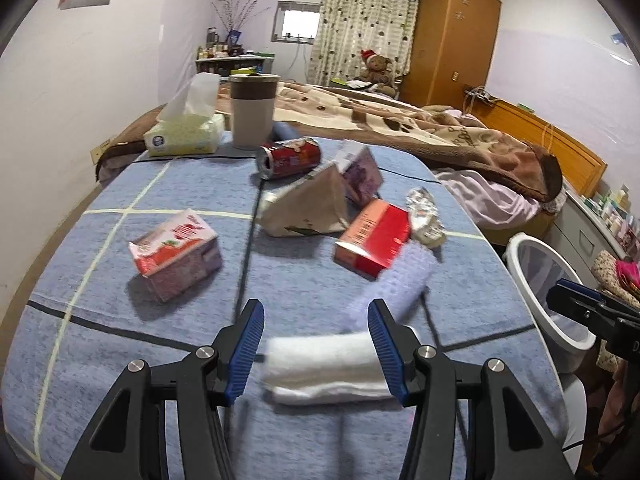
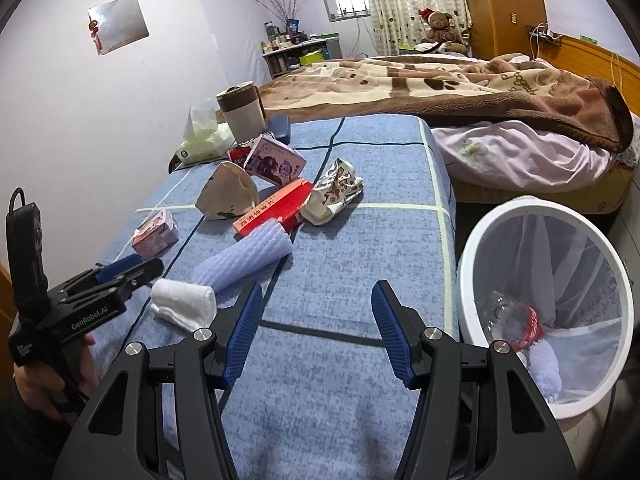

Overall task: Collect trash
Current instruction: 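Move both open tools back over the remaining trash on the bed cover, then grasp the crumpled patterned wrapper with the right tool while the left tool grasps the strawberry milk carton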

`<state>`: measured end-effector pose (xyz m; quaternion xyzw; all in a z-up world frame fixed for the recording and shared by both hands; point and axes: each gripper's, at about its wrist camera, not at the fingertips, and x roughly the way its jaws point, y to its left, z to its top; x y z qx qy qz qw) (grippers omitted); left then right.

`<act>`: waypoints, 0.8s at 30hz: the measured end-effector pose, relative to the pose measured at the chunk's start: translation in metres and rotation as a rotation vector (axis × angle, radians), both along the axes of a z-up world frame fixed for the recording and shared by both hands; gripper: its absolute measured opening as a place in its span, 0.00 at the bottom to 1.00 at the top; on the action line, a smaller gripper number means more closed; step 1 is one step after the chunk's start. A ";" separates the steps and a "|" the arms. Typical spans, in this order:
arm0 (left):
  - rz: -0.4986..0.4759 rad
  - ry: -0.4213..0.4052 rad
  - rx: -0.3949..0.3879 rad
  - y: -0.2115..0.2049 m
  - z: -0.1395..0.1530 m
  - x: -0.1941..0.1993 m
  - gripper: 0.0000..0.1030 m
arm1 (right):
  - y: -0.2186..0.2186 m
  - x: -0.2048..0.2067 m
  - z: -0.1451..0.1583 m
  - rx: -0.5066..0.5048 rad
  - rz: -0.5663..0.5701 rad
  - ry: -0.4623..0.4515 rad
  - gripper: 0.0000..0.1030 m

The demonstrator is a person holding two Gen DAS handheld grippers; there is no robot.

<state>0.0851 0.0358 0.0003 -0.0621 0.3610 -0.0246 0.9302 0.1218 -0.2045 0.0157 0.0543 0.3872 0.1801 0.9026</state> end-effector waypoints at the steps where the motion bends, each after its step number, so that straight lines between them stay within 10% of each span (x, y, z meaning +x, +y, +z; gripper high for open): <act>1: 0.011 -0.003 0.003 0.005 0.001 0.002 0.53 | 0.000 0.002 0.000 0.000 0.000 -0.001 0.55; 24: 0.071 -0.036 0.076 0.110 0.000 0.061 0.64 | 0.038 0.085 -0.018 -0.012 -0.032 0.041 0.54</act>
